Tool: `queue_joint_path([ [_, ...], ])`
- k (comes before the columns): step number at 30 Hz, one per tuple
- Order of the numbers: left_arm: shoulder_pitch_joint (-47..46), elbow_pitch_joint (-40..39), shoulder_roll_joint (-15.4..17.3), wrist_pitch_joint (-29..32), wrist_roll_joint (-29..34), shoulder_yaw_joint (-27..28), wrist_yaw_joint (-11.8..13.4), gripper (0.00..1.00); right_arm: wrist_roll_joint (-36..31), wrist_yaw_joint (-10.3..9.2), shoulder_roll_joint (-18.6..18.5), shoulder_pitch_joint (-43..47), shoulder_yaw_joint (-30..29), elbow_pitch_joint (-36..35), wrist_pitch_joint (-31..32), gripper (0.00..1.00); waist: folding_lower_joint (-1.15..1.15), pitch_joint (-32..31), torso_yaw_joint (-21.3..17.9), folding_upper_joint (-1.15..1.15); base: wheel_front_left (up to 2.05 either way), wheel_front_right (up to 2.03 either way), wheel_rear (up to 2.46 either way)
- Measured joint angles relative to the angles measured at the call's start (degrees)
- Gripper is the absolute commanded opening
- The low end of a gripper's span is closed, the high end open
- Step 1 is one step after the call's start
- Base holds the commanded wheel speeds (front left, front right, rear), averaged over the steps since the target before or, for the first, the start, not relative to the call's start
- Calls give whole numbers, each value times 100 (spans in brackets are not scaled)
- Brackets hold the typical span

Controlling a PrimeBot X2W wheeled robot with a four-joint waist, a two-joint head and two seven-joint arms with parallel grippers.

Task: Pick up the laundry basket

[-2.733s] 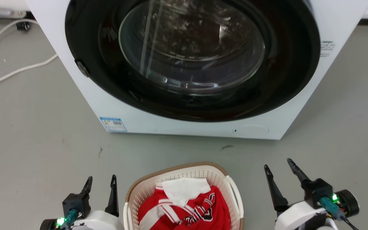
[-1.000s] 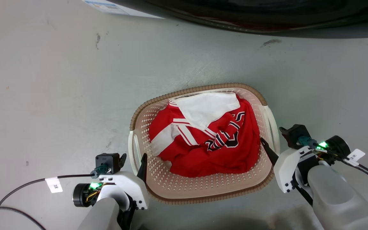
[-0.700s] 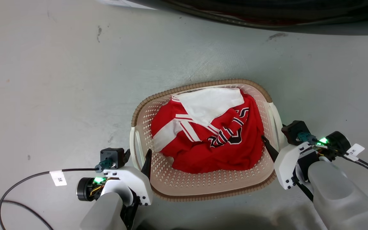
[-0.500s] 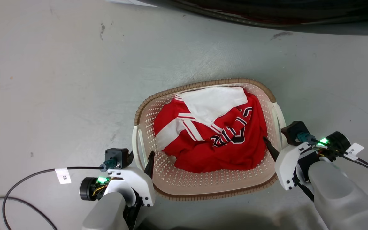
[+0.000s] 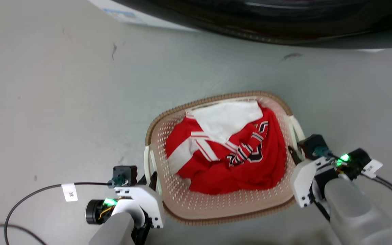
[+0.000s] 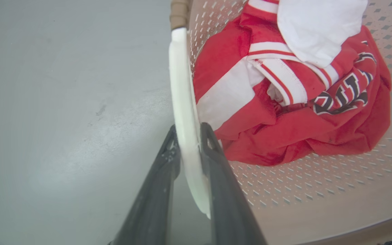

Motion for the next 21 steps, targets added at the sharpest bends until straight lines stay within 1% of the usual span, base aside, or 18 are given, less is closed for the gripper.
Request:
queue_joint_path([
  [11, 41, 702, 14, 36, -374, -367, -99, 0, 397, -26, 252, 404, 312, 316, 35, 0, 0, -1001, -226, 0, 0, 0, 0],
  [17, -7, 892, 32, 332, -470, -497, -141, 0, 753, -29, 321, 555, 544, 411, 315, 0, -1, -1563, -367, 0, 0, 0, 0],
  [21, -9, 943, 81, 706, -550, -601, -151, 0, 978, -29, 370, 631, 764, 430, 547, 0, -1, -1936, -480, 0, 0, 0, 0],
])
